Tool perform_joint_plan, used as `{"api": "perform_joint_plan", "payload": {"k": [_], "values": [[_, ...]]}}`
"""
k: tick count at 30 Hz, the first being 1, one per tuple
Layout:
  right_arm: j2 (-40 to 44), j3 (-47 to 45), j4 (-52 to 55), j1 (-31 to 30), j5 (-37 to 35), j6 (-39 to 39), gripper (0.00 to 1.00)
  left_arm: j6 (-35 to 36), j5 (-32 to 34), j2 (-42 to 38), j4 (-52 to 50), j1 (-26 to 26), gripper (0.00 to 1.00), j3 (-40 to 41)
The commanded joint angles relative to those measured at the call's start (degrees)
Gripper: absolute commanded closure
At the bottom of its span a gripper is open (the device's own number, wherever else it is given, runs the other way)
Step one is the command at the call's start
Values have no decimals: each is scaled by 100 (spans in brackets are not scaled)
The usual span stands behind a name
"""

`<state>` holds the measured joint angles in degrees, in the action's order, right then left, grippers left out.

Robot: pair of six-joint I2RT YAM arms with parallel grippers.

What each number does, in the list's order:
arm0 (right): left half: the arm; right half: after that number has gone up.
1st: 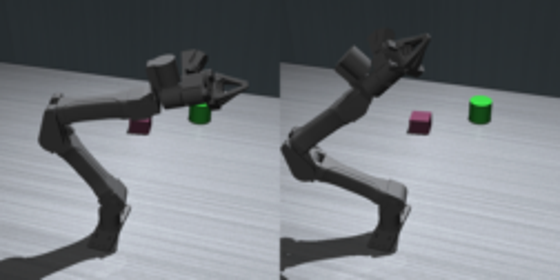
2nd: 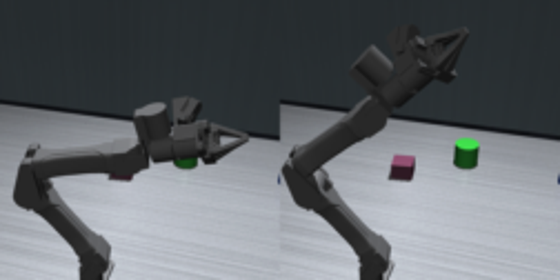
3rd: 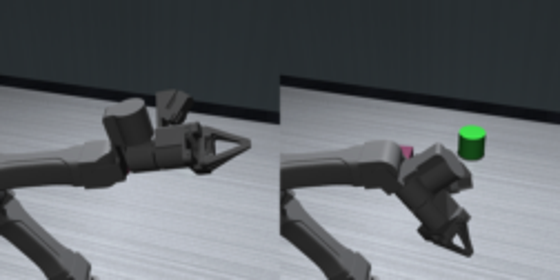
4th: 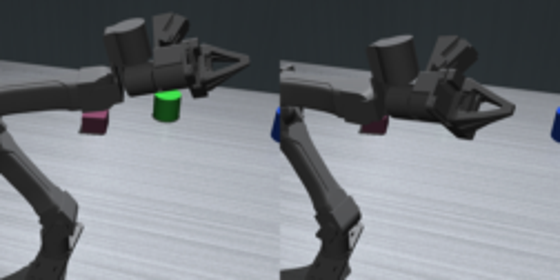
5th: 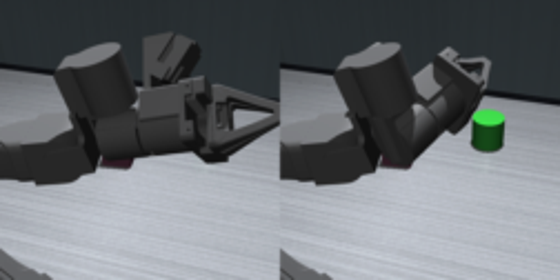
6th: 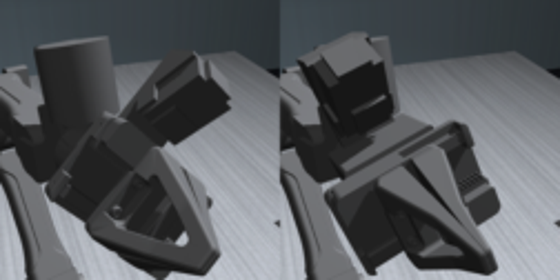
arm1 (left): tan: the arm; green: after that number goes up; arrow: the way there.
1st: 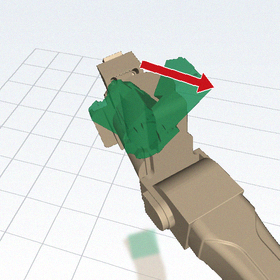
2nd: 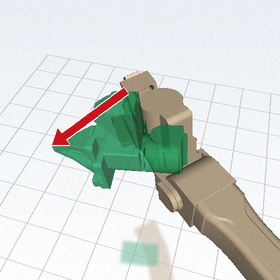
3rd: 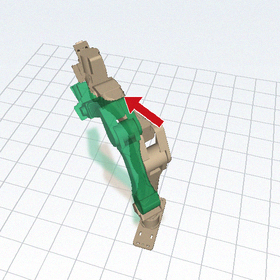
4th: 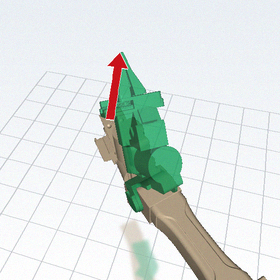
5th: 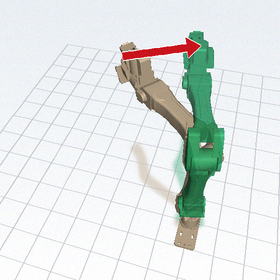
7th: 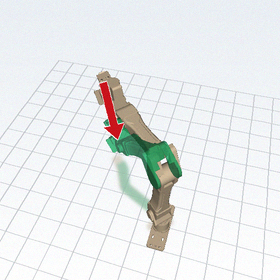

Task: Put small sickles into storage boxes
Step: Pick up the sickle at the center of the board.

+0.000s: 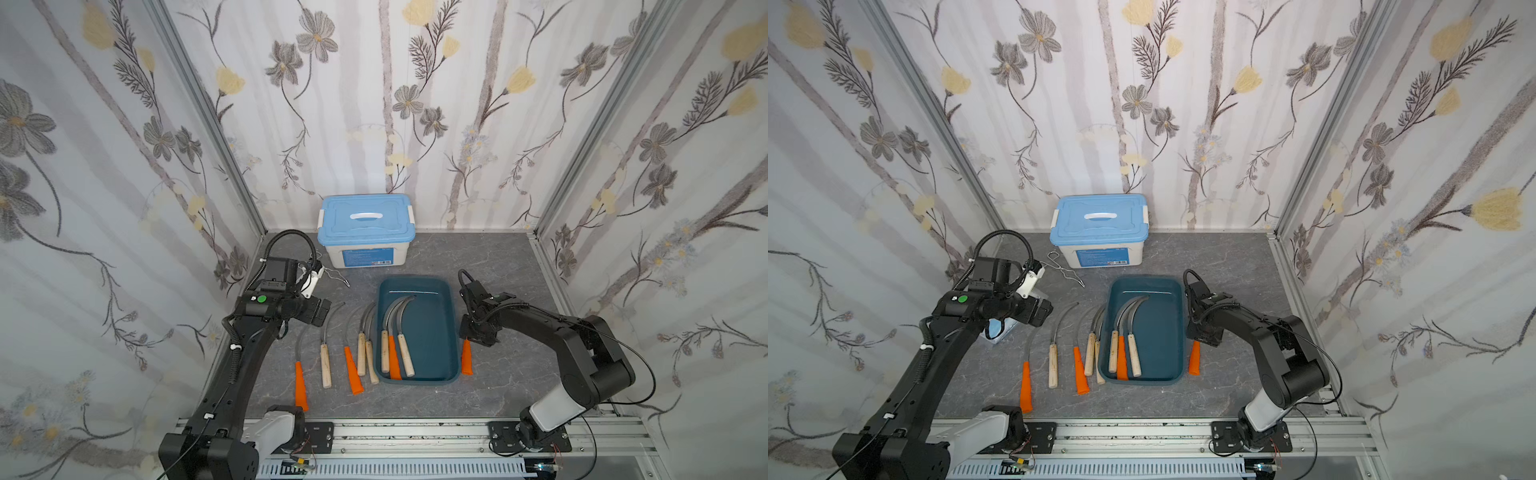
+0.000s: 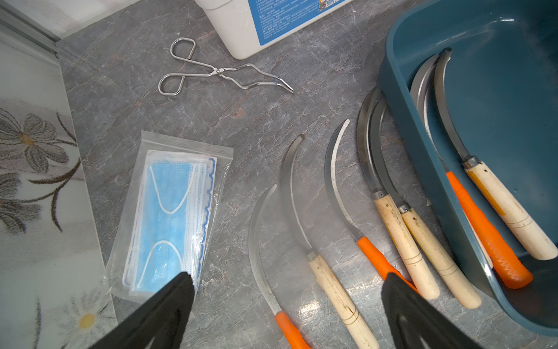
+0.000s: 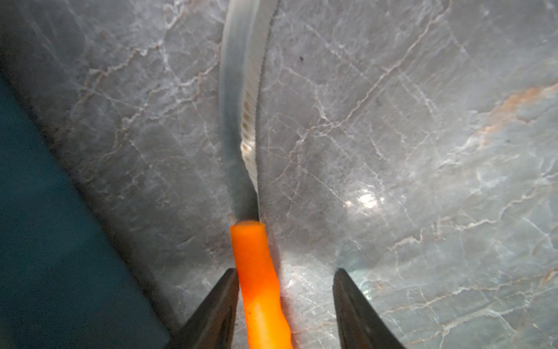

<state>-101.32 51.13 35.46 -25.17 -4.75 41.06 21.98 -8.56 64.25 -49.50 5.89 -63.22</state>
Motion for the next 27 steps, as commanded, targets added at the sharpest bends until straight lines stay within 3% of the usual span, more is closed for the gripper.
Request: {"api": "perform_joint_plan", "payload": {"k": [1,13,27], "values": [[54,-71,-5,-2,-159,-45,50,-36,14,-26,31,-2,0,24],[321,-335,-26,0,-140,-19,51,-71,-32,44,32,4,0,-23],[16,-112,-67,-4,-118,-210,57,68,29,-57,-77,0,0,25]]}}
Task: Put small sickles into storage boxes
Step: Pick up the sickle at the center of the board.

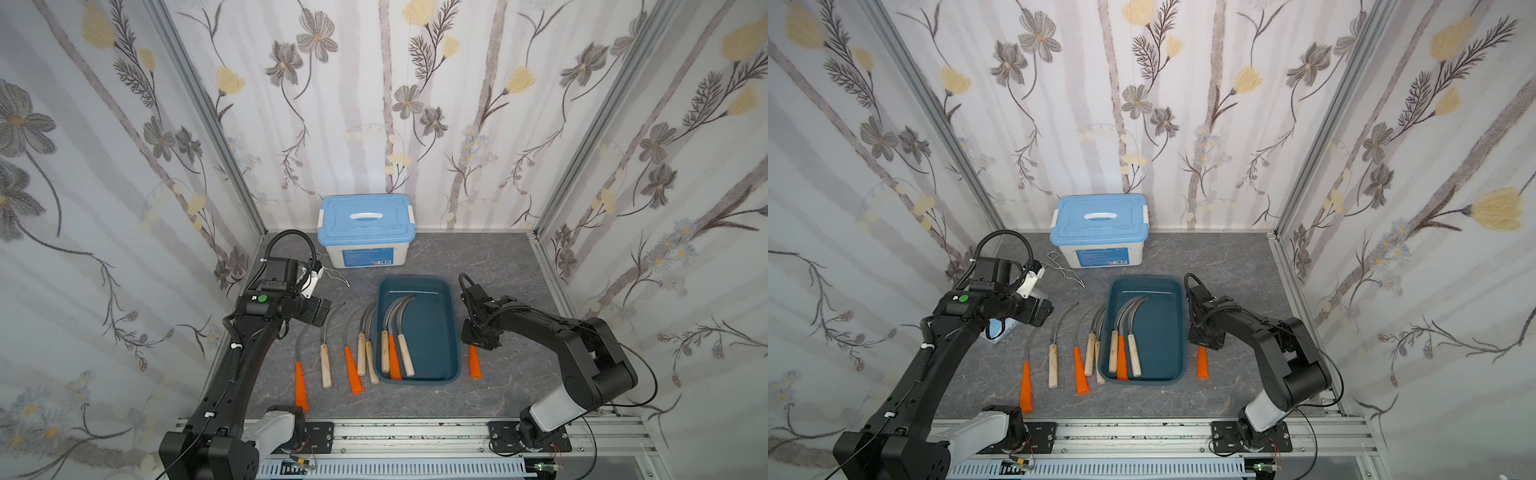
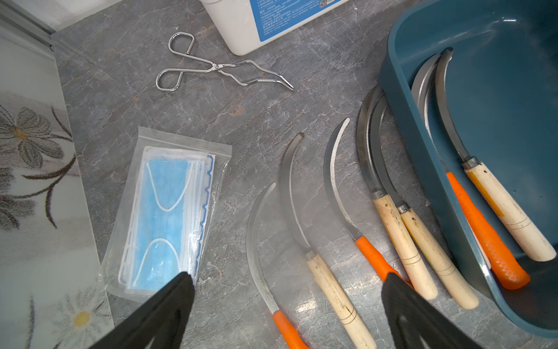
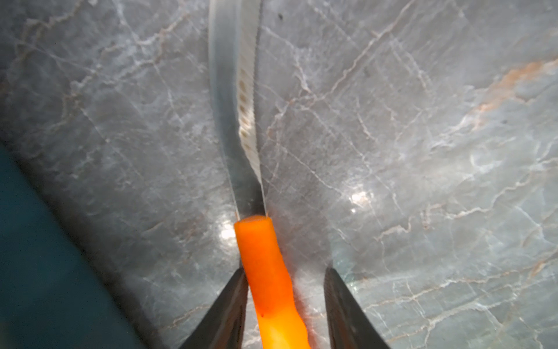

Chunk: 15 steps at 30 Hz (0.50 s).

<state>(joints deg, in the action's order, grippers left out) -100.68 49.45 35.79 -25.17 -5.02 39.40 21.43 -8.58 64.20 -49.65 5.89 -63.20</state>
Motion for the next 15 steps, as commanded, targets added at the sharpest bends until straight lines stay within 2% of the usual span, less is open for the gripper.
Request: {"api": "perform_joint_plan", "payload": {"k": [1,15], "values": [[-59,56,-113,0,-80,-45,57,149,31,-64,-70,-1,0,27],[27,-146,-222,-14,-5,53,65,151,48,-48,-78,4,0,19]]}}
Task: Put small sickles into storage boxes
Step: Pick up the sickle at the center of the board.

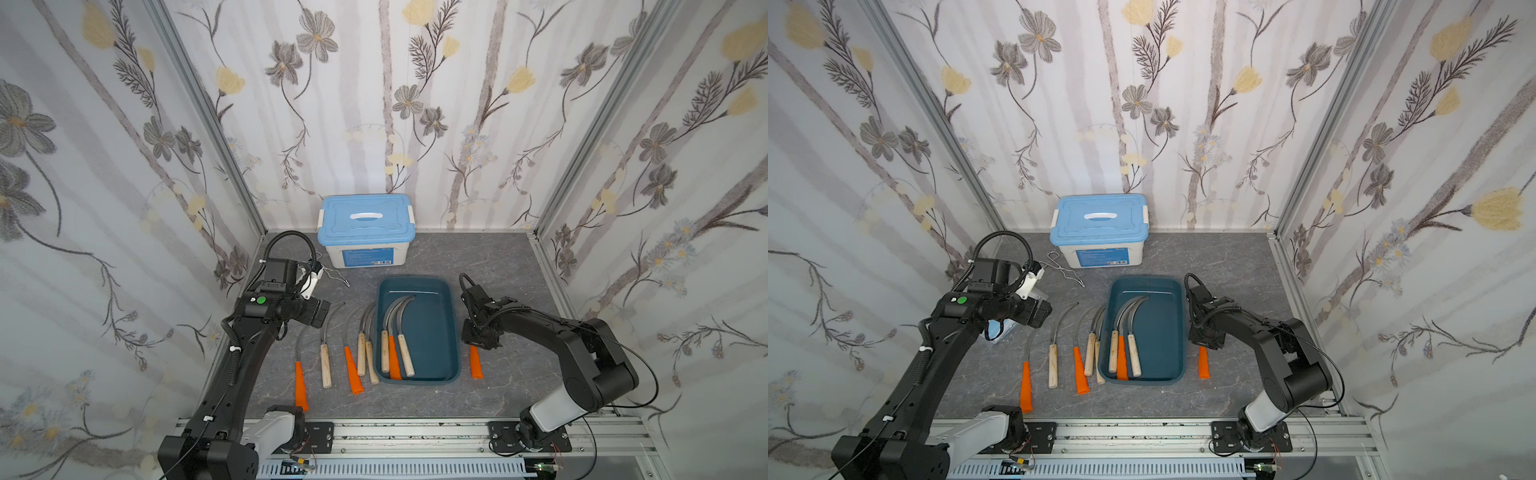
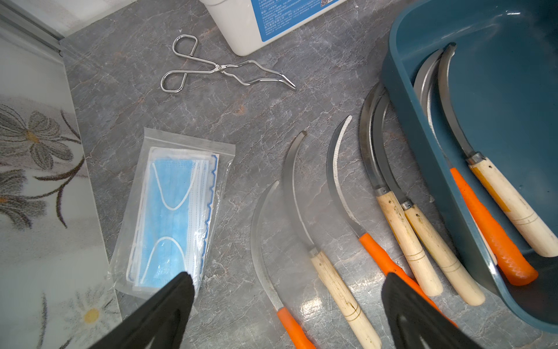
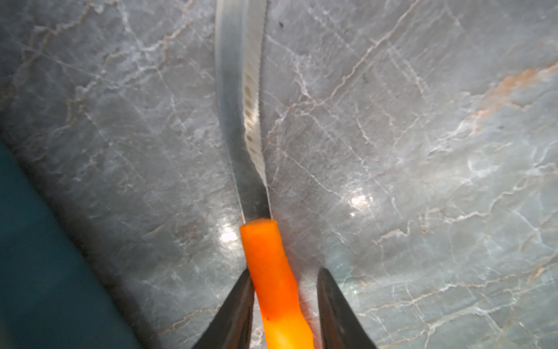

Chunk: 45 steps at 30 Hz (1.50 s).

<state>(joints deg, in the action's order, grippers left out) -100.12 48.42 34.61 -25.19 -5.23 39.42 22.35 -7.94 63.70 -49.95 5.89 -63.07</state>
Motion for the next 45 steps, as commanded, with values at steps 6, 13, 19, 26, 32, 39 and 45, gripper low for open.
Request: {"api": "perform_joint_plan", "payload": {"k": [6,13,19,26,32,39,45], "values": [[-33,-52,-100,-12,14,55,68,77,11,-33,-50,4,0,47],[-47,-52,-68,-5,-11,-4,72,17,-10,-33,-24,2,0,67],[-42,-83,-52,-11,-48,-48,78,-38,-32,11,8,0,0,19],[-29,-105,-52,-8,-83,-57,78,-33,-14,19,1,0,0,5],[68,-71,-3,-10,-183,-60,79,-2,12,19,10,0,0,-7],[199,0,116,5,-324,-62,79,6,12,56,4,0,0,-39],[263,74,166,17,-382,-25,79,-2,-23,83,17,0,0,-39]]}}
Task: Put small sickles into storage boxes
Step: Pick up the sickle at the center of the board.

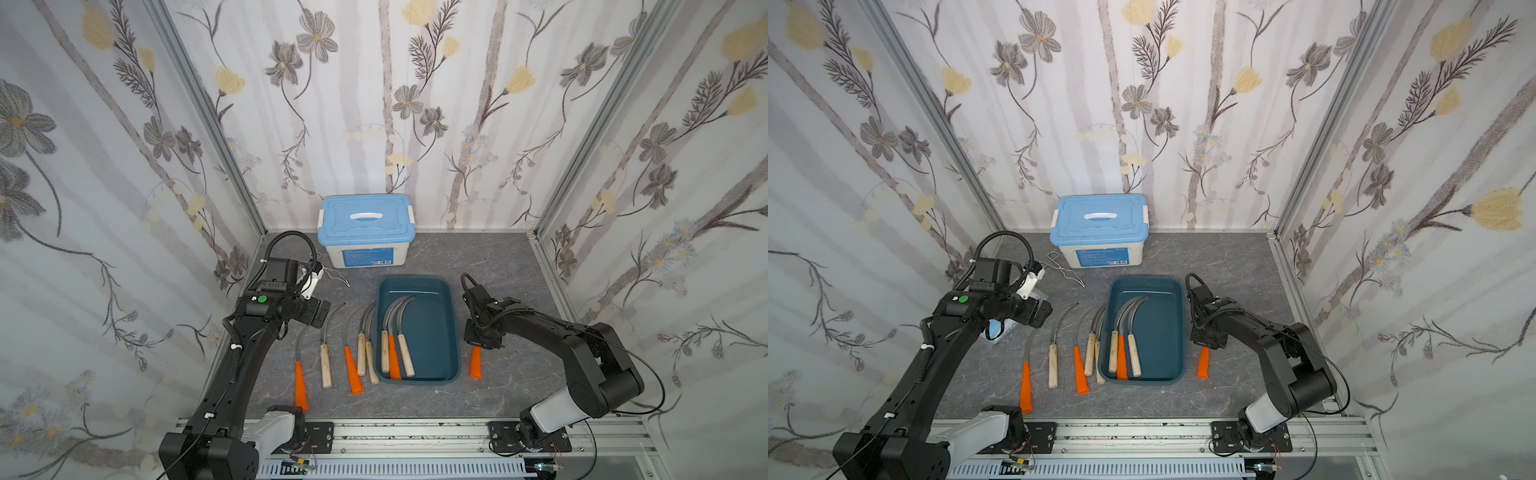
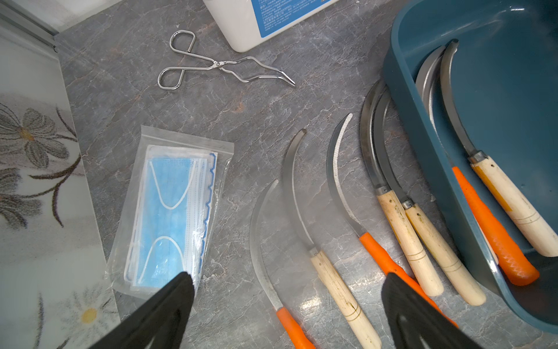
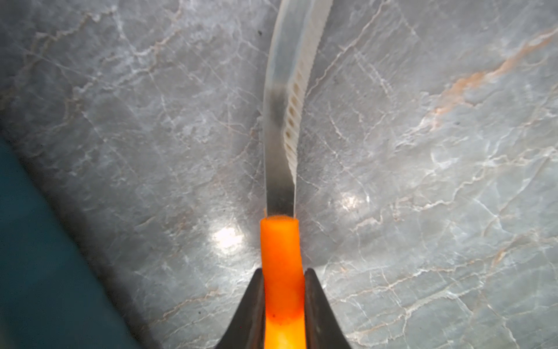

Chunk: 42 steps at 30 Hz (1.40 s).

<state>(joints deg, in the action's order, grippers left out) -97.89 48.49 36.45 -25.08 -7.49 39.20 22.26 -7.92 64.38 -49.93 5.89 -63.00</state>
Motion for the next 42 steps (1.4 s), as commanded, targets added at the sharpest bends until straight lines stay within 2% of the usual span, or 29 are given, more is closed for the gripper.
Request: {"api": "perform_joint_plan", "payload": {"k": [1,22,33,42], "values": [[48,91,3,6,-162,-17,79,6,-29,27,18,0,0,-44],[598,619,652,150,-542,-100,79,24,-69,110,68,0,0,-72],[979,1710,1307,152,-703,-99,79,-4,-122,128,77,4,0,-81],[923,2583,1517,11,-549,-115,79,-11,-115,112,95,-5,0,-49]]}}
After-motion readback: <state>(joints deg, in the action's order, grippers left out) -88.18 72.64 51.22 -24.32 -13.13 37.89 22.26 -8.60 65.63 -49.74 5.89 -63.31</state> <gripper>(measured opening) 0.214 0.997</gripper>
